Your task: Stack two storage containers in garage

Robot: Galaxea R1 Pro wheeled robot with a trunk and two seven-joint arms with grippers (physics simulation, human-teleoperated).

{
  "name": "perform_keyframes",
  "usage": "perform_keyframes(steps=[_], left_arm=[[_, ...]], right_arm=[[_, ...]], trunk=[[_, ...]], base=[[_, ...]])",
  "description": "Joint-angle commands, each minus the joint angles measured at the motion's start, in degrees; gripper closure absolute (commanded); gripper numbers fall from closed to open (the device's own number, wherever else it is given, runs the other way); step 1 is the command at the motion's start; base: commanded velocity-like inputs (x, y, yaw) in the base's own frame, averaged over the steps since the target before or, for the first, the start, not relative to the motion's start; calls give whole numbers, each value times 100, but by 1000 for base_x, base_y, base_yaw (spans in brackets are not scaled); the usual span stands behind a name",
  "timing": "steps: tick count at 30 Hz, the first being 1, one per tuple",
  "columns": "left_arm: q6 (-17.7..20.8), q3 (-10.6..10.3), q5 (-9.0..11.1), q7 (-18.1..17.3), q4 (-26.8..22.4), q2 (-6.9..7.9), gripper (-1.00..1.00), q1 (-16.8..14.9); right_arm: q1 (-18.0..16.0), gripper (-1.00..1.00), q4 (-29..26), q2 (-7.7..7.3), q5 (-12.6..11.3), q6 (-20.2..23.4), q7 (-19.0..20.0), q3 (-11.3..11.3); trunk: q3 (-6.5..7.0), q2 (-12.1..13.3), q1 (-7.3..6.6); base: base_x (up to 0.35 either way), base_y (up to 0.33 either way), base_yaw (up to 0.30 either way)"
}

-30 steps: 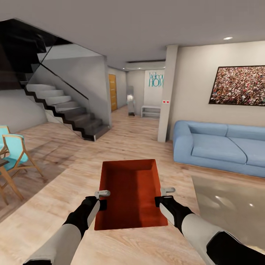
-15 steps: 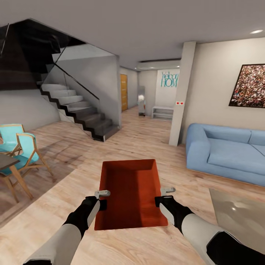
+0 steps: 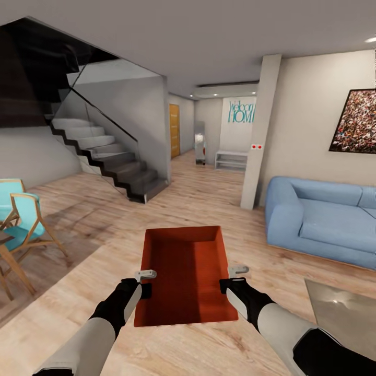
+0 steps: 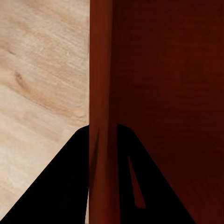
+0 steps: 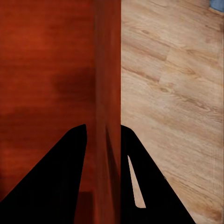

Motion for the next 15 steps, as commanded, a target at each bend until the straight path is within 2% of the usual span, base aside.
perform_keyframes(steps=[1, 15], left_arm=[[35, 3, -41, 50, -5, -11, 100, 0], [35, 3, -40, 50, -5, -13, 100, 0]], right_arm=[[-3, 100, -99, 22, -94, 23, -26, 115], [-4, 100, -99, 21, -94, 21, -26, 120]], trunk=[[-11, -9, 6], [-17, -9, 6]], base=[[323, 0, -81], [323, 0, -8]])
